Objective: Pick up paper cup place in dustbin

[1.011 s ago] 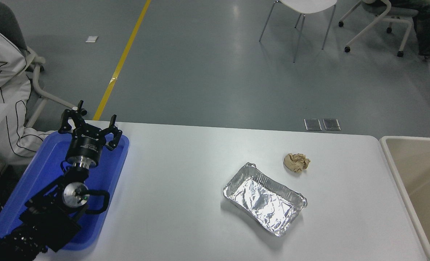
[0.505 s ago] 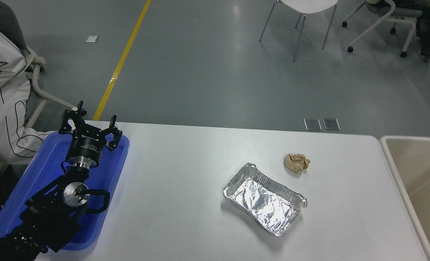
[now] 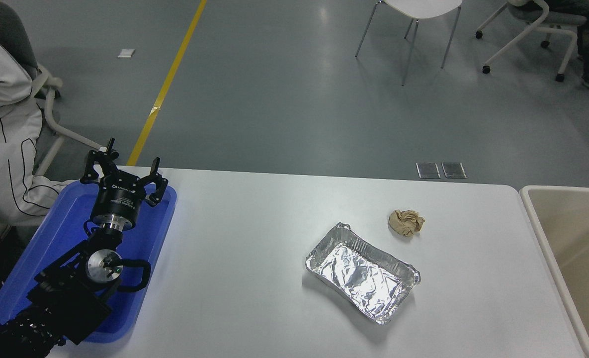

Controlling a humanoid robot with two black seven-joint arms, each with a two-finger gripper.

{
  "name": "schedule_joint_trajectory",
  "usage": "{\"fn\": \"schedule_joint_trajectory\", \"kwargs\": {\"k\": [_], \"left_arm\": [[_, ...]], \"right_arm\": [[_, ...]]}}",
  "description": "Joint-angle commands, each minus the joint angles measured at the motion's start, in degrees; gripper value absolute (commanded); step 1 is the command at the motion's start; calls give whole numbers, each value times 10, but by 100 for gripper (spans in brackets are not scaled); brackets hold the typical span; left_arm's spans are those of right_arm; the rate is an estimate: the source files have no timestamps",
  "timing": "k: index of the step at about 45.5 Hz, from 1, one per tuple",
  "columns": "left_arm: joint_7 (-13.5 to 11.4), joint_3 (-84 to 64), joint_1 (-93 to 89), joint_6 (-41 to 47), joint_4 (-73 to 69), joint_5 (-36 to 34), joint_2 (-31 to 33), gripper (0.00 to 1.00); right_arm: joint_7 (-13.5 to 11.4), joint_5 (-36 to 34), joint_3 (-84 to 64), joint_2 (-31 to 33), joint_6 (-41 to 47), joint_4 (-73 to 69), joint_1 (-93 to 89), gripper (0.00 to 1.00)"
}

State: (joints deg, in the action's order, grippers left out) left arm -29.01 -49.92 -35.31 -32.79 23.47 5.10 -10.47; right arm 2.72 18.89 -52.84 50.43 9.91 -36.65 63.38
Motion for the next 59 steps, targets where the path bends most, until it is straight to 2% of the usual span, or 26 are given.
{"fn": "schedule_joint_trajectory", "kwargs": {"k": [1,28,38,39,41,44,45,46,47,54,59], "left_arm": [[0,0,0,0,0,0,0,100],[0,0,0,0,0,0,0,100],[0,0,0,0,0,0,0,100],[0,0,0,0,0,0,0,100],[0,0,0,0,0,0,0,100],[0,0,0,0,0,0,0,100],[0,0,0,0,0,0,0,100],[0,0,0,0,0,0,0,100],[0,0,0,0,0,0,0,100],[0,0,0,0,0,0,-1,100],[0,0,0,0,0,0,0,100]], "right_arm": [[0,-37,92,-60,-38,123,-137,0],[0,-37,169,-164,-65,286,-281,0],[0,-37,193,-169,-67,285,-287,0],[0,-37,194,-169,-68,285,-287,5],[0,-38,196,-169,-76,284,-285,28],[0,-38,205,-169,-97,285,-284,53],[0,-38,209,-169,-107,284,-284,63],[0,-38,219,-169,-124,284,-285,79],[0,-38,225,-169,-136,283,-286,85],[0,-38,244,-169,-162,280,-287,96],[0,-38,244,-169,-163,279,-287,98]]}}
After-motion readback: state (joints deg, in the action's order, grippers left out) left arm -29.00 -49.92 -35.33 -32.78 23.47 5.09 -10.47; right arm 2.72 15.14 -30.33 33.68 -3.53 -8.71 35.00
